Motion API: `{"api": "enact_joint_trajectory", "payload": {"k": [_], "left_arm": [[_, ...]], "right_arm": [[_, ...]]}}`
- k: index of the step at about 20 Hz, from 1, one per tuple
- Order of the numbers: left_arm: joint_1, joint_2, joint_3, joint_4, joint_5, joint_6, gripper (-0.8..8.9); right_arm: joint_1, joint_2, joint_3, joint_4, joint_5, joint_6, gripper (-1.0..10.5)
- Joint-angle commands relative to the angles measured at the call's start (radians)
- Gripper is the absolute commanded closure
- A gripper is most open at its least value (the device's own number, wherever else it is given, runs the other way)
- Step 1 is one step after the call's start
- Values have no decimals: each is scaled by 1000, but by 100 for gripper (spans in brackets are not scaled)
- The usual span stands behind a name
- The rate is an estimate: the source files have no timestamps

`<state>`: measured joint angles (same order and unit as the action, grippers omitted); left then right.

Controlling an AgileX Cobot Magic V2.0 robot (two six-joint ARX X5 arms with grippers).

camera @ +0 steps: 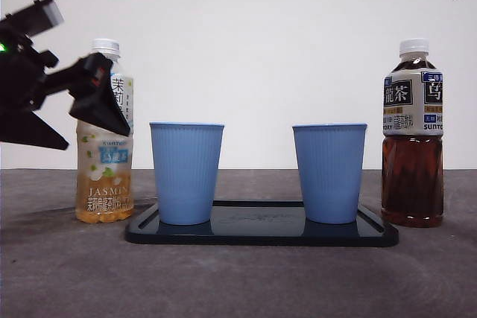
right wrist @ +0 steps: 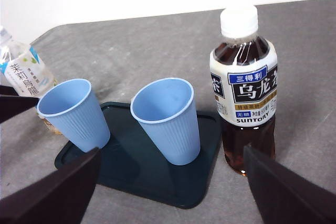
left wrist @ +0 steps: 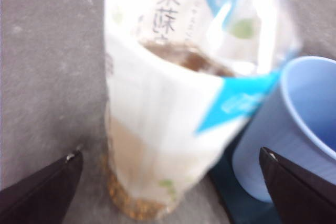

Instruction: Pour the drink into the cup

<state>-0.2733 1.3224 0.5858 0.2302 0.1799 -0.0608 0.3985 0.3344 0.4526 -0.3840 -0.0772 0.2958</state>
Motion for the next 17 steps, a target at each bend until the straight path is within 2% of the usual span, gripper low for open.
{"api": "enact_joint_trajectory", "payload": {"k": [1, 8, 17], "left_arm": [[-3, 71, 0, 57, -4, 17, 218], [-3, 182, 0, 199, -8, 15, 230], [-2, 192, 0, 236, -27, 23, 546]], "right_arm": [[5, 1, 14, 8, -2, 3, 514], [5, 1, 14, 8, -2, -15, 514], [5, 1, 14, 7, -1, -16, 515]]}}
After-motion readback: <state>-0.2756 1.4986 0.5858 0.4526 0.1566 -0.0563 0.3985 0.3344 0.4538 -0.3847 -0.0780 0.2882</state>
